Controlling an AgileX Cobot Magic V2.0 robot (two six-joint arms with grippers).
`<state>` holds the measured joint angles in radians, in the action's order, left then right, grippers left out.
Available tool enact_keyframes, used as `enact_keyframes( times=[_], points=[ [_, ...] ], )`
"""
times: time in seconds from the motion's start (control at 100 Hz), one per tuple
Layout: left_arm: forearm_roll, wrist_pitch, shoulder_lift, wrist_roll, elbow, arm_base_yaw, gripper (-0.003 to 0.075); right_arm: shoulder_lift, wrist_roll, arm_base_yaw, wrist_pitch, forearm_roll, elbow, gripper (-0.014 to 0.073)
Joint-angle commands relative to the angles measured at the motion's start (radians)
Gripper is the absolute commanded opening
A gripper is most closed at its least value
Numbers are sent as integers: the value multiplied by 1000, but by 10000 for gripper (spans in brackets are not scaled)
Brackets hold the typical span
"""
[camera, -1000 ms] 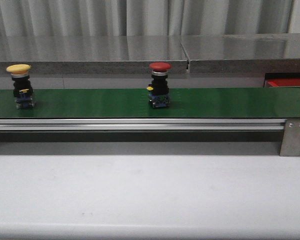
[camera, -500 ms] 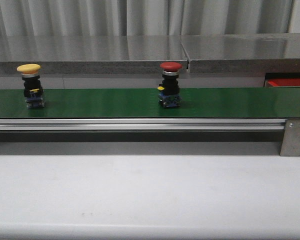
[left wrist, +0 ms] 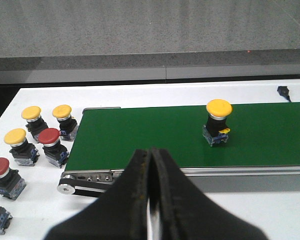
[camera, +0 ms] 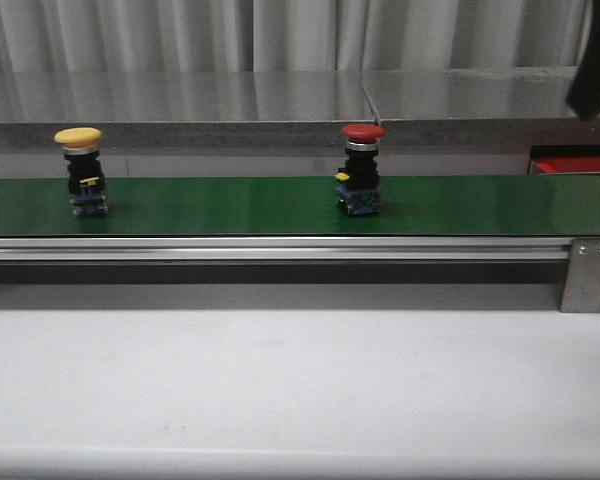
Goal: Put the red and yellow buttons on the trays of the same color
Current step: 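Lower the right gripper onto the red button and grasp it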
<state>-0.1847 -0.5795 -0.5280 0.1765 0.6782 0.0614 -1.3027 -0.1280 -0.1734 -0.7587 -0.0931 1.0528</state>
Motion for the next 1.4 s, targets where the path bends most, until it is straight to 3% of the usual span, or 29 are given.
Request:
enact_keyframes(
  times=[0.0,0.43,0.9,0.99,1.12,1.17,1.39],
  points=[
    [-10,76,-5,-1,25,-7,-20,-65,-22,-42,4,-11,105,574],
    [-10,76,-5,-1,25,-7,-20,-375,-80,-107,-92,-134,409,574],
    [-10,76,-5,-1,25,-7,-20,-553,-83,-107,-83,-140,594,572],
    [-10,76,-5,-1,25,-7,-20,-573,-86,-107,-86,-140,608,507],
    [-10,76,-5,-1,25,-7,-20,-576,-85,-107,-132,-140,616,255],
    [-10,76,-5,-1,25,-7,-20,-576,-77,-103,-154,-140,629,201],
    [-10,76,-5,-1,25,-7,-20,-564,-77,-34,-227,-116,739,195]
  ],
)
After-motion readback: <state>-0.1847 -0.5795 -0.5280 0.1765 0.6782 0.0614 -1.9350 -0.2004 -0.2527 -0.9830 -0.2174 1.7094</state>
